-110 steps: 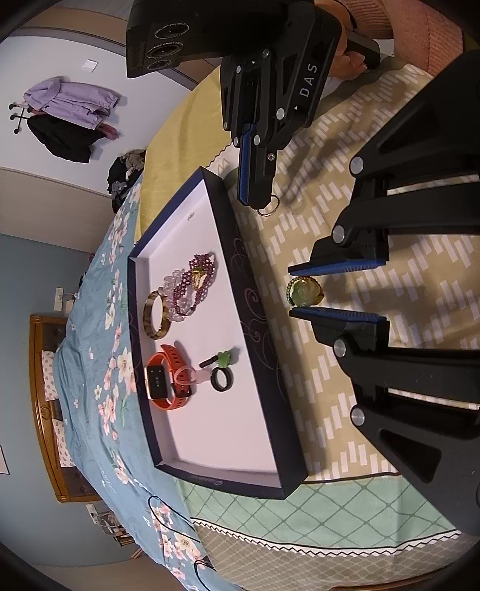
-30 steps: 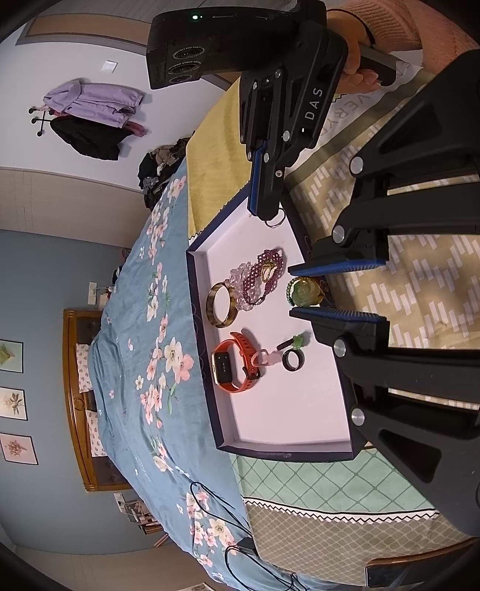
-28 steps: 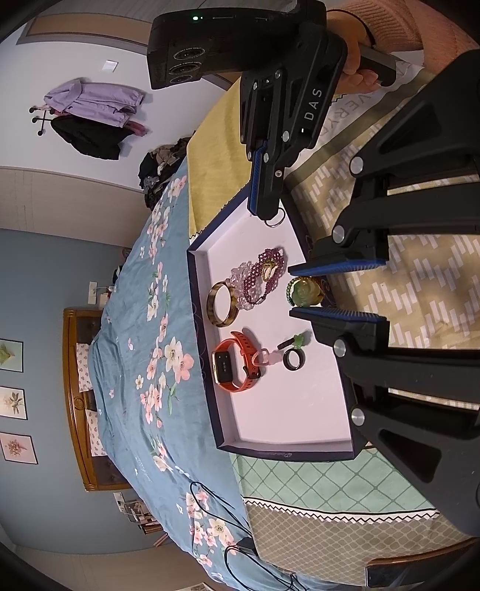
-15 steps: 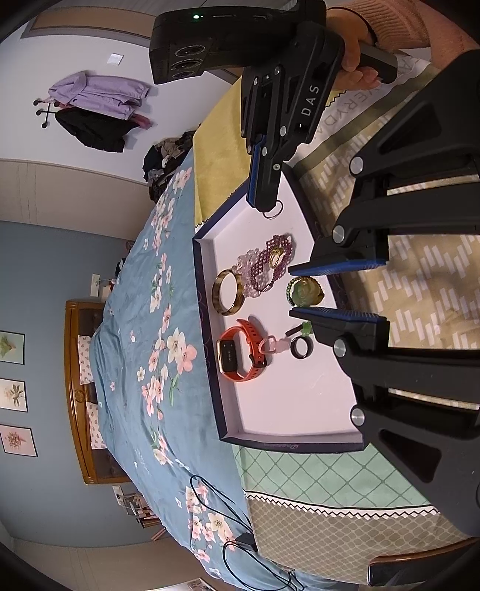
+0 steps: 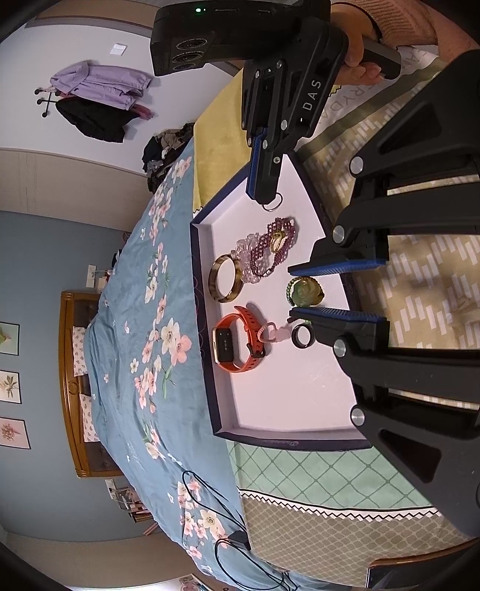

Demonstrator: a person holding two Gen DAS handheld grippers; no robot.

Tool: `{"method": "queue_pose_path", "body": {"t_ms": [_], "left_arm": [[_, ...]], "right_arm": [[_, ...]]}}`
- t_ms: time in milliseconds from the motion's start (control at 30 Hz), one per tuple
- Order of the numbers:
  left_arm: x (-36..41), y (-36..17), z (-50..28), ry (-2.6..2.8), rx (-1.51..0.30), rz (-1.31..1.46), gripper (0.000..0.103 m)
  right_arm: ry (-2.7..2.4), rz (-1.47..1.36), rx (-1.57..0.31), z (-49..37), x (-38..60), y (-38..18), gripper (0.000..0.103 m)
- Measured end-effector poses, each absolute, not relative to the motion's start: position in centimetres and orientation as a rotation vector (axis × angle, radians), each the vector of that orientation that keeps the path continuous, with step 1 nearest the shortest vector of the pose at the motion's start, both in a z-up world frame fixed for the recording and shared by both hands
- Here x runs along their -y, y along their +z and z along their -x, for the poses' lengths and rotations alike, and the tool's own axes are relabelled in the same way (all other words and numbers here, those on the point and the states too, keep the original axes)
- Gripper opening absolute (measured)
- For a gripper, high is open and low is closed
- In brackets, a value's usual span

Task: Organize jewelry
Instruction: 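Lower the silver ring into the box with the right tool while the left tool follows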

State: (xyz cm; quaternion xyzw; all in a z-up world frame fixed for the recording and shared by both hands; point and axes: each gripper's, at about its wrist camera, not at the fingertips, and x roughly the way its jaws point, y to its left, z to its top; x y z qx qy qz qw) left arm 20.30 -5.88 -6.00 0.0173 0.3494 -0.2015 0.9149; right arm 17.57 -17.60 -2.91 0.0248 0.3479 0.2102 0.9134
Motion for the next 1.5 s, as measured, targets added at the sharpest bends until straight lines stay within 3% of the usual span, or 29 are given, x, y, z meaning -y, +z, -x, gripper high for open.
{"method": "queue_pose_path", "body": {"t_ms": [1500], "left_arm": [[5.8, -8.1, -22.8, -0.391, -0.769, -0.013, 0.017]], "right_arm": [[0.398, -0.017, -0.783, -19.6, 16.8, -5.5, 0.004]]}}
